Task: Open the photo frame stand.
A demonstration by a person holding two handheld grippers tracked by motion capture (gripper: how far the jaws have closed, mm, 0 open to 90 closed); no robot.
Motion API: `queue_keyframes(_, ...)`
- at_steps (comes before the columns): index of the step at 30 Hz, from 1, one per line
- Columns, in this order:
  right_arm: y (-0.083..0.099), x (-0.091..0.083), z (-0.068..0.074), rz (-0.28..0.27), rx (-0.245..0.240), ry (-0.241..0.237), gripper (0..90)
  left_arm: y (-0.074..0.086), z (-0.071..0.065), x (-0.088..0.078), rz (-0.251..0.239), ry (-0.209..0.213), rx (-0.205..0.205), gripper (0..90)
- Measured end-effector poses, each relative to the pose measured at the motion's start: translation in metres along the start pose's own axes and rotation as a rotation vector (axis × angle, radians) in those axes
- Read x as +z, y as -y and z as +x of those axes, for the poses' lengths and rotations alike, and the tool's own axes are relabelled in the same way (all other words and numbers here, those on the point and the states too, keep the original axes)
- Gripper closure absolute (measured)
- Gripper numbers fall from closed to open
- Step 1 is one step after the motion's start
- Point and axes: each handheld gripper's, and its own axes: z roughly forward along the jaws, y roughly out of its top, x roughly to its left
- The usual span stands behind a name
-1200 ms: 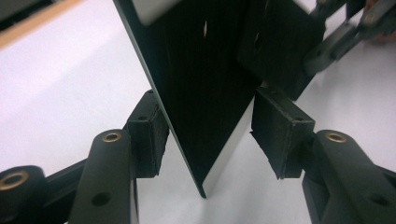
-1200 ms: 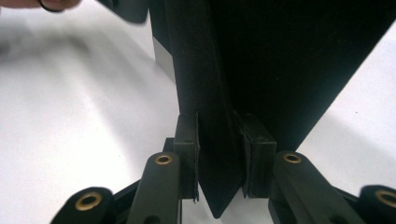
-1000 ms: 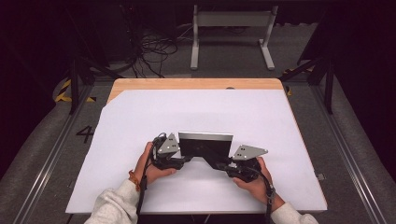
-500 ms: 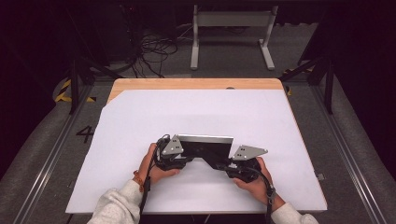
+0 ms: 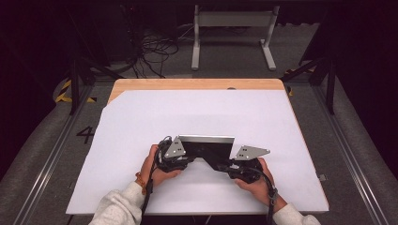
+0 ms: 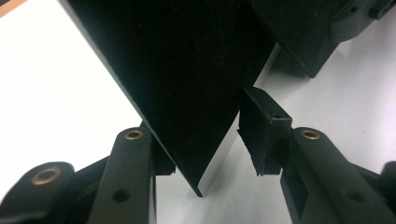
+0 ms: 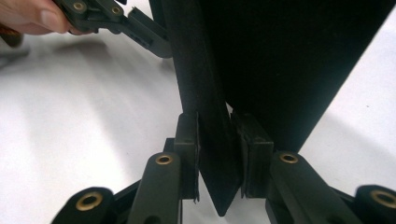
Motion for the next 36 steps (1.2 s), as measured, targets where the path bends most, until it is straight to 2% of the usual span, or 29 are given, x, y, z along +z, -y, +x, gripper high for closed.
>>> queue_keyframes(4,-0.0011,-0.0015,0.0013,-0.007,0.002,-0.009,75.3,0.0,0.0,0.0003,0.004,-0.024,-0.003,61.5)
queue_keyframes(11,-0.0016,-0.0024,0.0026,-0.012,0.001,-0.02,76.7,-0.0008,0.0002,0.0003,0.007,-0.042,0.008,61.7)
queue_keyframes(14,-0.002,-0.0022,0.0035,-0.01,-0.002,-0.019,77.5,-0.002,-0.001,-0.0013,0.011,-0.087,0.032,62.0)
queue_keyframes(16,-0.0022,-0.0021,0.0039,-0.011,-0.001,-0.02,77.5,-0.0022,-0.001,-0.0018,0.014,-0.1,0.038,62.3)
queue_keyframes(23,-0.0029,-0.0027,0.0053,-0.013,-0.005,-0.015,77.5,-0.0014,-0.0012,-0.0021,0.015,-0.107,0.033,63.2)
queue_keyframes(33,-0.0015,-0.005,0.0045,-0.008,-0.012,-0.012,78.5,0.0022,0.0006,-0.0047,0.023,-0.091,0.039,65.0)
queue_keyframes(36,-0.0009,-0.0054,0.0052,-0.006,-0.015,-0.016,79.8,0.0024,0.0016,-0.0046,0.029,-0.104,0.048,64.5)
